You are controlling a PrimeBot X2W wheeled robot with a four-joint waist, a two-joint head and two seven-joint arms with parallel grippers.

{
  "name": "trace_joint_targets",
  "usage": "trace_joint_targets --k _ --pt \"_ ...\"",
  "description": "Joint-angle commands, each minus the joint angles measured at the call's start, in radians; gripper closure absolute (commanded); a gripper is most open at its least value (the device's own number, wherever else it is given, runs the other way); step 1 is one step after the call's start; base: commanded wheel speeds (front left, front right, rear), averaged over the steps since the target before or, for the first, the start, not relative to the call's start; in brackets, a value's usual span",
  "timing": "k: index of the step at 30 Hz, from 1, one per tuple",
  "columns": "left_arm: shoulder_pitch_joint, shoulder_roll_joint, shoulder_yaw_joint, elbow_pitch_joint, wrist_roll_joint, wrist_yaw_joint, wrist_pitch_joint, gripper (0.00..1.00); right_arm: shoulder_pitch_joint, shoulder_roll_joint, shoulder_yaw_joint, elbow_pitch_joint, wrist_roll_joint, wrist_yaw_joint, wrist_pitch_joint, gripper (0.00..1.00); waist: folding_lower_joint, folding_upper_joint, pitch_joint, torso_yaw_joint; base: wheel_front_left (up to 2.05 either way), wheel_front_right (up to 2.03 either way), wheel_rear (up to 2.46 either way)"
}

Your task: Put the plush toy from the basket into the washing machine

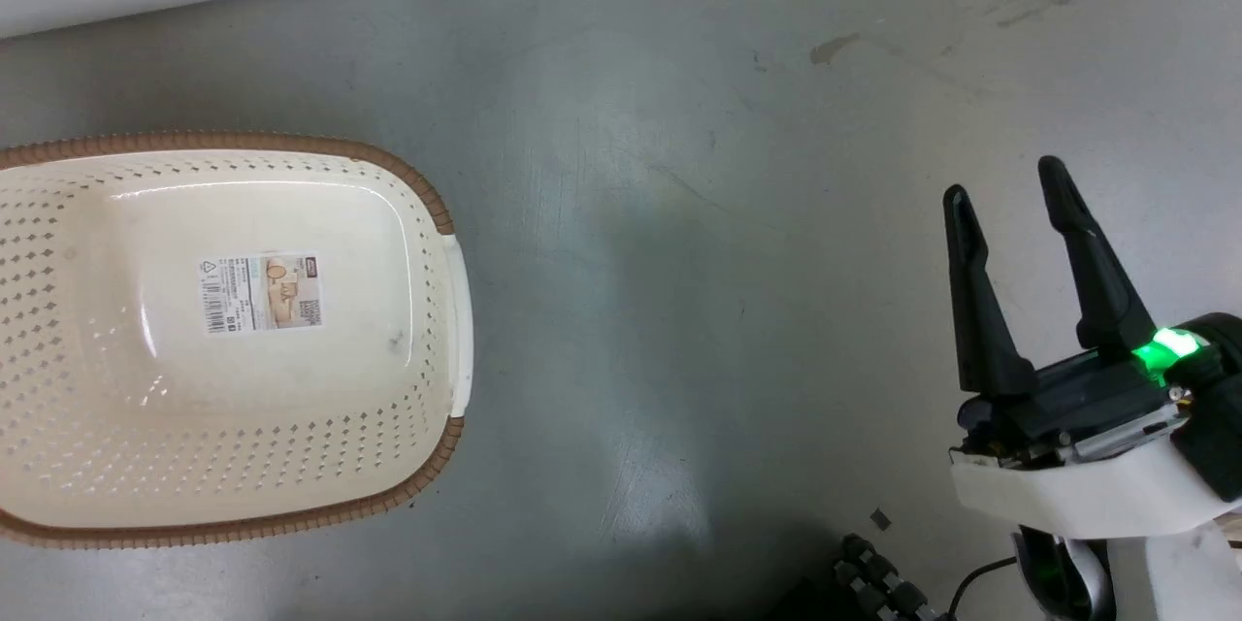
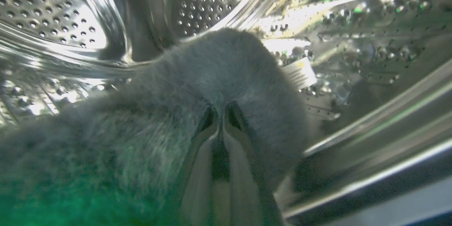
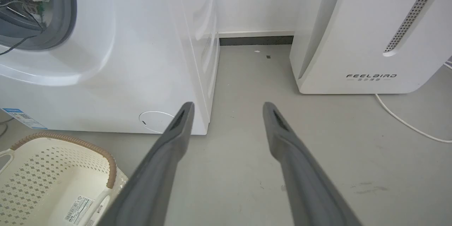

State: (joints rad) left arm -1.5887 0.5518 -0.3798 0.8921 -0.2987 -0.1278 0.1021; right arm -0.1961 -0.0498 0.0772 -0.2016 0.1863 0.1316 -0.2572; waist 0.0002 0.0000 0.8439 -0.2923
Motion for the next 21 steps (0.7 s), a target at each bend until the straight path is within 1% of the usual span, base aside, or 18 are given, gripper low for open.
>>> trace_joint_targets --k 1,4,5,6,7,9,11,13,14,15,16,17,20,21 --pt "0.016 0.016 -0.033 0.012 -0.034 -0.003 0.018 1.0 -0.024 0.0 -0.002 -0.002 0.003 -0.001 -0.005 0.0 -0.0002 0.0 -0.002 0.005 0.0 0.0 0.0" --pt "0.033 0.037 -0.09 0.006 -0.098 -0.003 0.013 1.0 -0.032 0.0 -0.011 -0.002 -0.004 -0.001 -0.005 0.0 -0.0002 0.0 -0.013 0.014 0.0 0.0 0.0" --pt "0.038 0.044 -0.104 0.003 -0.112 -0.003 0.0 0.54 -0.033 0.0 -0.014 -0.001 -0.007 -0.001 -0.005 0.0 -0.0002 0.0 -0.019 0.018 0.0 0.0 0.0" --pt "0.038 0.044 -0.104 0.003 -0.112 -0.003 0.0 0.54 -0.033 0.0 -0.014 -0.001 -0.007 -0.001 -0.005 0.0 -0.0002 0.0 -0.019 0.018 0.0 0.0 0.0" --pt "0.043 0.048 -0.116 0.003 -0.126 -0.003 -0.014 0.0 -0.033 0.0 -0.018 -0.001 -0.01 -0.001 -0.005 0.0 -0.0002 0.0 -0.027 0.022 0.0 0.0 0.0" --pt "0.068 0.049 -0.151 0.008 -0.163 -0.003 -0.058 0.0 -0.034 0.0 -0.027 0.003 -0.024 -0.001 -0.005 0.0 -0.0002 0.0 -0.06 0.038 0.0 0.0 0.0" --pt "0.081 0.046 -0.159 0.012 -0.177 -0.003 -0.077 0.0 -0.033 0.0 -0.03 0.005 -0.029 -0.001 -0.005 0.0 -0.0002 0.0 -0.076 0.044 0.0 0.0 0.0" --pt "0.109 0.038 -0.172 0.023 -0.201 -0.003 -0.118 0.0 -0.03 0.0 -0.035 0.011 -0.042 -0.001 -0.005 0.0 -0.0002 0.0 -0.113 0.058 0.0 0.0 0.0" --pt "0.143 0.024 -0.171 0.038 -0.222 -0.003 -0.18 0.0 -0.025 0.0 -0.043 0.016 -0.057 -0.001 -0.005 0.0 -0.0002 0.0 -0.159 0.076 0.0 0.0 0.0" --pt "0.143 0.024 -0.171 0.038 -0.222 -0.003 -0.18 0.0 -0.025 0.0 -0.043 0.016 -0.057 -0.001 -0.005 0.0 -0.0002 0.0 -0.159 0.076 0.0 0.0 0.0" --pt "0.163 0.014 -0.169 0.049 -0.227 -0.003 -0.216 0.0 -0.022 0.0 -0.046 0.019 -0.064 -0.001 -0.005 0.0 -0.0002 0.0 -0.184 0.085 0.0 0.0 0.0" --pt "0.211 -0.017 -0.163 0.073 -0.246 -0.003 -0.282 0.0 -0.014 0.0 -0.052 0.028 -0.081 -0.001 -0.005 0.0 -0.0002 0.0 -0.241 0.105 0.0 0.0 0.0" --pt "0.284 -0.061 -0.147 0.09 -0.269 0.004 -0.341 0.0 -0.001 0.0 -0.057 0.04 -0.105 -0.001 -0.005 0.0 -0.0002 0.0 -0.323 0.134 0.0 0.0 0.0" --pt "0.284 -0.061 -0.147 0.09 -0.269 0.004 -0.341 0.0 -0.001 0.0 -0.057 0.04 -0.105 -0.001 -0.005 0.0 -0.0002 0.0 -0.323 0.134 0.0 0.0 0.0"
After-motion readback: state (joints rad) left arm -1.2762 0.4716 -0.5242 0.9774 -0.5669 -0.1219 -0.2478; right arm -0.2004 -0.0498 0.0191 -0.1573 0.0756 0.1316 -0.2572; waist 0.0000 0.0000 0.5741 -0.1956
